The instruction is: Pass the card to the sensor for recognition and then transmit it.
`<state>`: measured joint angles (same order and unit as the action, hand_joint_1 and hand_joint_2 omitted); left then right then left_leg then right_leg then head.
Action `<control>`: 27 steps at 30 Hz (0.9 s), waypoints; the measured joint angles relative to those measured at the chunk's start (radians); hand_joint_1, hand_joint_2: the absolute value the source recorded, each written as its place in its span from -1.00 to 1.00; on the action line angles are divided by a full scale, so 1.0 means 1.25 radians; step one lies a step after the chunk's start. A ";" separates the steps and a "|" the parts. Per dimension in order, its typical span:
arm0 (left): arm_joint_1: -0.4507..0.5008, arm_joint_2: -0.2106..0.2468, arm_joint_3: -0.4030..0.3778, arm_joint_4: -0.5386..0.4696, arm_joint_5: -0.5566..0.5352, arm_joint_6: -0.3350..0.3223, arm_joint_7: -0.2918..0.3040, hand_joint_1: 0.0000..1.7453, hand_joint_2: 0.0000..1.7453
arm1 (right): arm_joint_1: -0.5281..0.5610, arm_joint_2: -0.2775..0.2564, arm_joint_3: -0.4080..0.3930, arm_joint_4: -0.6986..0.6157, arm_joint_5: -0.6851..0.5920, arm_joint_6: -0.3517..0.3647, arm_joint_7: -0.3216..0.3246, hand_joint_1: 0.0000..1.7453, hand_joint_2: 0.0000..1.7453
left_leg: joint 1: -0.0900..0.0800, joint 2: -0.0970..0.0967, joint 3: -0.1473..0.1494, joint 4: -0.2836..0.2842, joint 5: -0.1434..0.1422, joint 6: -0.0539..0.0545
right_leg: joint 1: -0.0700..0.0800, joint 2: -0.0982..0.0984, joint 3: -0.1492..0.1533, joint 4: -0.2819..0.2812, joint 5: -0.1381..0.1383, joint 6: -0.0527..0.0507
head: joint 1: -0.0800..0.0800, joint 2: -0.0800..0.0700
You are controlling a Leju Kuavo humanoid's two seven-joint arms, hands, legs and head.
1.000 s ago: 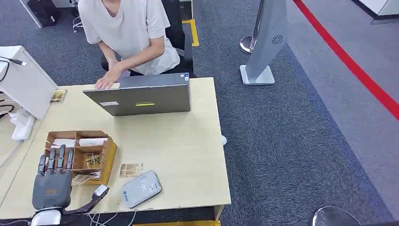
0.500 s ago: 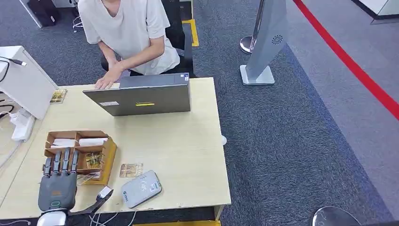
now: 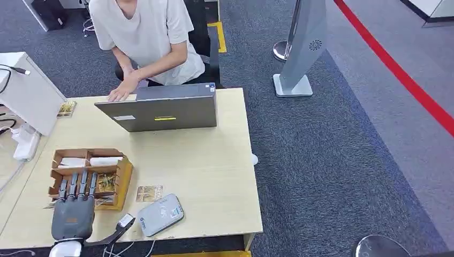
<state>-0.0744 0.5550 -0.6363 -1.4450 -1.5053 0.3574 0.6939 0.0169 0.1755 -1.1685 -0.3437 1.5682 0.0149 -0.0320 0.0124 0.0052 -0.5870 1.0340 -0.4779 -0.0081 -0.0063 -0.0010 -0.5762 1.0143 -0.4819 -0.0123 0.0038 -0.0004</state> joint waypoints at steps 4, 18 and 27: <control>-0.011 -0.004 -0.017 0.000 0.000 -0.006 0.000 -1.00 1.00 | 0.000 0.000 0.000 0.001 0.000 0.000 -0.001 -1.00 1.00 | 0.000 0.000 0.000 0.000 0.000 0.000 | 0.000 0.000 0.000 0.000 0.000 0.000 | 0.000 0.000; -0.018 -0.006 -0.028 -0.001 0.000 -0.009 -0.012 1.00 1.00 | -0.001 0.000 0.000 0.003 0.000 -0.003 0.001 -1.00 1.00 | 0.000 0.000 0.000 0.000 0.000 0.000 | 0.000 0.000 0.000 0.000 0.000 0.000 | 0.000 0.000; -0.016 -0.006 -0.029 -0.001 0.000 -0.011 -0.016 1.00 1.00 | -0.002 0.000 0.000 0.003 0.000 -0.006 0.001 -1.00 1.00 | 0.000 0.000 0.000 0.000 0.000 0.000 | 0.000 0.000 0.000 0.000 0.000 0.000 | 0.000 0.000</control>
<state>-0.0943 0.5470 -0.6722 -1.4466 -1.5053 0.3437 0.6737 0.0148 0.1751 -1.1685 -0.3395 1.5682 0.0076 -0.0313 0.0124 0.0055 -0.5870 1.0340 -0.4779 -0.0081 -0.0063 -0.0009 -0.5762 1.0144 -0.4819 -0.0123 0.0038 -0.0004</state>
